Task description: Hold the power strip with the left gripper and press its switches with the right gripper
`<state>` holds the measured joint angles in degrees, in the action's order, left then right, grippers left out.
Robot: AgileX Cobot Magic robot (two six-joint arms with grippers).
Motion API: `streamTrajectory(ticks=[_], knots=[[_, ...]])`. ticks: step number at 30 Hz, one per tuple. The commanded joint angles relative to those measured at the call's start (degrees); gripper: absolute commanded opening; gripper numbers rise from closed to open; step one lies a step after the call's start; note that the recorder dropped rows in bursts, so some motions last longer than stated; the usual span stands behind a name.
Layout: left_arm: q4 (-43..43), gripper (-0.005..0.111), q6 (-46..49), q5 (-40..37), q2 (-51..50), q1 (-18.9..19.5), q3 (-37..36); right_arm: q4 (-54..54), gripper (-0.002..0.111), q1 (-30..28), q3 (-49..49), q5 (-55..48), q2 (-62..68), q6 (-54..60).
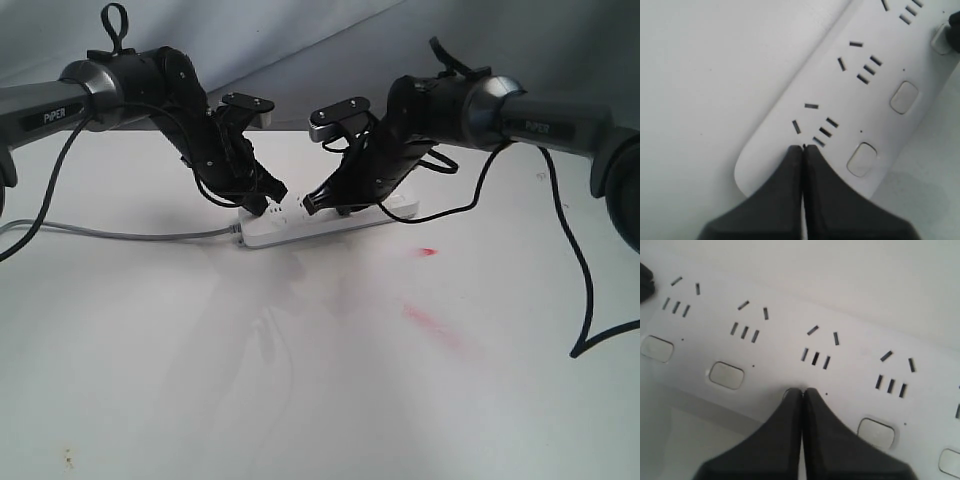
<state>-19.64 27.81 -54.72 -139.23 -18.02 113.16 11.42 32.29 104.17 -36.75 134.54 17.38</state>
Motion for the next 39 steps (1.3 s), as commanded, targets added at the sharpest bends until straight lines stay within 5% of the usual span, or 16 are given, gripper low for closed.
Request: streamTrajectory(ticks=[1,28,39], knots=[[2.2,0.0,-0.5,-2.2,-2.2,-0.3,-0.9,-0.9,0.0,-0.3,-0.7,2.9,-0.2,0.2],[2.2,0.0,-0.6,-2.2,-2.2,-0.3,-0.9,0.2,0.0,-0.2,-1.8,-2.7,6.9,-3.3],[2.2,0.0,-0.6,-2.2,-2.2,-0.3,-0.9,1.2,0.0,-1.2,-1.4,6.3,-7.7,-3.3]])
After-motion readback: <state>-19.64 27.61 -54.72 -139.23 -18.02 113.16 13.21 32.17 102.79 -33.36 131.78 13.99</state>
